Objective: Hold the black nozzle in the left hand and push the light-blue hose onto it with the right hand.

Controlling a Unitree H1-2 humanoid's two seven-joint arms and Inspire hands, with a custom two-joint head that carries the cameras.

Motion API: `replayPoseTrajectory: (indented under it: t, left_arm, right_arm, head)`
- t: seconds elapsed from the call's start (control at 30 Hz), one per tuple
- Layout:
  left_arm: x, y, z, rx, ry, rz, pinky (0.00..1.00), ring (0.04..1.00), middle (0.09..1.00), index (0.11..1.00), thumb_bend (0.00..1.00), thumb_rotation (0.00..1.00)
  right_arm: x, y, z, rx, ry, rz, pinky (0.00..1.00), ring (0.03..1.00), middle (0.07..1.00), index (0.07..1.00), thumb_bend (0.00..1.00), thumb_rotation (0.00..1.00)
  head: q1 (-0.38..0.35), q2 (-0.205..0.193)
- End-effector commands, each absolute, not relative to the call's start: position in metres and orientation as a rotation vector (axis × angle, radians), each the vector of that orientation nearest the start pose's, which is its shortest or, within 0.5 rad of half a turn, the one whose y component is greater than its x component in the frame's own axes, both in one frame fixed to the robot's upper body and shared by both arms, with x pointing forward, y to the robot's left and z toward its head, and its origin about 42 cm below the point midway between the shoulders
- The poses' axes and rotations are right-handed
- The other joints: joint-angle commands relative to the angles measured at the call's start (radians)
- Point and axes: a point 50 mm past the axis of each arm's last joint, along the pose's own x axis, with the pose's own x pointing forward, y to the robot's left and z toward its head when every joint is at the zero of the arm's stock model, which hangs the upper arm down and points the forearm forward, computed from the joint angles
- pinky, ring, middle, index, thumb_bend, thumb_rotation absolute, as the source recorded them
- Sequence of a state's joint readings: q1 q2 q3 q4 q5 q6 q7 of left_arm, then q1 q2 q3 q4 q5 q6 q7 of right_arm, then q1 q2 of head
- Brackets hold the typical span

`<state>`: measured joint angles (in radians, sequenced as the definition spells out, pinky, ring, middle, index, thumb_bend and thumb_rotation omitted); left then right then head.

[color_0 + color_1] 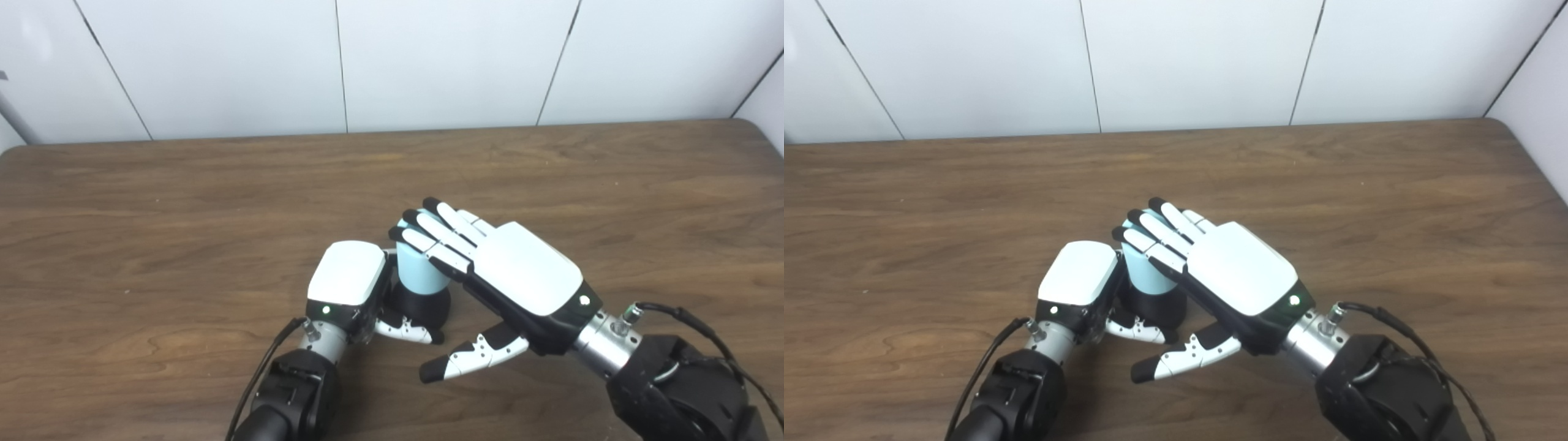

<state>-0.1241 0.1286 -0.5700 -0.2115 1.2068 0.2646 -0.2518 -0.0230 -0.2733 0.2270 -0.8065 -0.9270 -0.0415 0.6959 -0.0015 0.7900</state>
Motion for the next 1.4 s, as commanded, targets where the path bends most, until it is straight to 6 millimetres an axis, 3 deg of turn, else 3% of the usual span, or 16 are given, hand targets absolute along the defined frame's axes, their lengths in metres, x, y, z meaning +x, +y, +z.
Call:
replayPoseTrajectory:
  t: [0.0,0.73,0.83,1.1,1.37]
  left_arm:
    - [0.262,0.099,0.127,1.332,-0.13,-0.535,0.34,0.412,0.398,0.497,0.52,0.0]
    - [0.263,0.099,0.129,1.335,-0.13,-0.537,0.33,0.401,0.398,0.496,0.52,0.0]
    - [0.262,0.099,0.128,1.338,-0.13,-0.54,0.35,0.417,0.4,0.497,0.52,0.0]
    - [0.262,0.096,0.125,1.335,-0.127,-0.54,0.39,0.452,0.414,0.498,0.52,0.0]
    - [0.262,0.097,0.123,1.333,-0.126,-0.54,0.34,0.42,0.405,0.496,0.52,0.0]
  right_arm:
    - [0.207,-0.192,0.236,-1.365,-0.358,0.675,0.95,1.0,0.972,0.925,0.67,1.0]
    - [0.207,-0.19,0.231,-1.338,-0.338,0.696,0.91,0.966,0.955,0.921,0.68,1.0]
    - [0.209,-0.191,0.244,-1.322,-0.4,0.637,0.94,0.985,0.97,0.929,0.67,1.0]
    - [0.211,-0.193,0.302,-1.258,-0.642,0.416,0.91,0.976,0.969,0.943,0.63,1.0]
    - [0.212,-0.2,0.327,-1.237,-0.704,0.319,0.91,0.977,0.967,0.946,0.61,1.0]
  head:
    - [0.0,0.001]
    - [-0.004,0.006]
    - [-0.003,0.004]
    - [-0.005,-0.002]
    - [-0.003,-0.004]
